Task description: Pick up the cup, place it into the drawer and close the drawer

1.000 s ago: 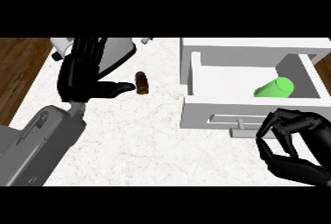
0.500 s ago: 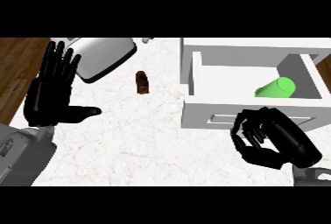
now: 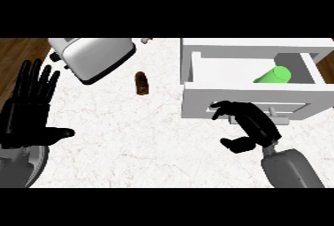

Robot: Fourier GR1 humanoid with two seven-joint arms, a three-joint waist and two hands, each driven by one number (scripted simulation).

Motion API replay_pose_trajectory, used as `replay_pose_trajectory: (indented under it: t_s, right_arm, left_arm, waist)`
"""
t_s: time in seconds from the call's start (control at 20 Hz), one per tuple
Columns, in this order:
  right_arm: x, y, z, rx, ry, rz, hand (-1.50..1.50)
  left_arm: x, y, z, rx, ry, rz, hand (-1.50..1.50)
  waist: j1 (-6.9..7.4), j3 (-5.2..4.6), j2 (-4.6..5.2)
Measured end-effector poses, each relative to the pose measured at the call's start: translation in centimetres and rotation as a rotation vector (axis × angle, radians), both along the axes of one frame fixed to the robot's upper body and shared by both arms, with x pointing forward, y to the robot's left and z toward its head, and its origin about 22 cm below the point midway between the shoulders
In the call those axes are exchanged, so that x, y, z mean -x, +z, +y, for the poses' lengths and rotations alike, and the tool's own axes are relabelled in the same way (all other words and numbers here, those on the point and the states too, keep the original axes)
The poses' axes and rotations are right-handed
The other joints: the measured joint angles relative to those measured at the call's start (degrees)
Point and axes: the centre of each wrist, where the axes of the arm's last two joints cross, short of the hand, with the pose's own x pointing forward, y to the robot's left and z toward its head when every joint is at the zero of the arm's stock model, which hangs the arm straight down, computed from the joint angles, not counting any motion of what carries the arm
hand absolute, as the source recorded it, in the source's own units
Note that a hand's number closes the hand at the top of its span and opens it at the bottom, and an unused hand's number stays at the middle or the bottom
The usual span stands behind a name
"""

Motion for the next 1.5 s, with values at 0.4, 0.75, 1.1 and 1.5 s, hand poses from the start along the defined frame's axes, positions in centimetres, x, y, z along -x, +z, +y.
replay_pose_trajectory:
  t_s: [0.4,0.75,1.1,1.5]
  right_arm:
    - [-4.2,-3.0,0.8,0.059,-0.003,0.046,-1.5]
    - [-8.7,-3.2,-0.4,0.02,-0.012,0.073,-1.5]
    - [-11.5,-1.9,-2.4,-0.018,0.026,0.097,-1.5]
    - [-12.7,-0.7,-4.2,-0.053,0.061,0.149,-1.5]
  left_arm:
    - [1.1,-1.1,2.5,0.004,0.006,-0.005,-1.5]
    - [1.6,-1.4,3.7,0.015,-0.01,-0.007,-1.5]
    - [1.4,-1.5,3.5,0.02,-0.038,-0.017,-1.5]
    - [0.9,-1.8,2.8,0.012,-0.06,-0.022,-1.5]
  waist:
    - [-0.16,-0.05,-0.05]
    - [0.52,-0.11,0.04]
    - [1.6,-0.27,-0.15]
    - [2.86,-0.17,0.15]
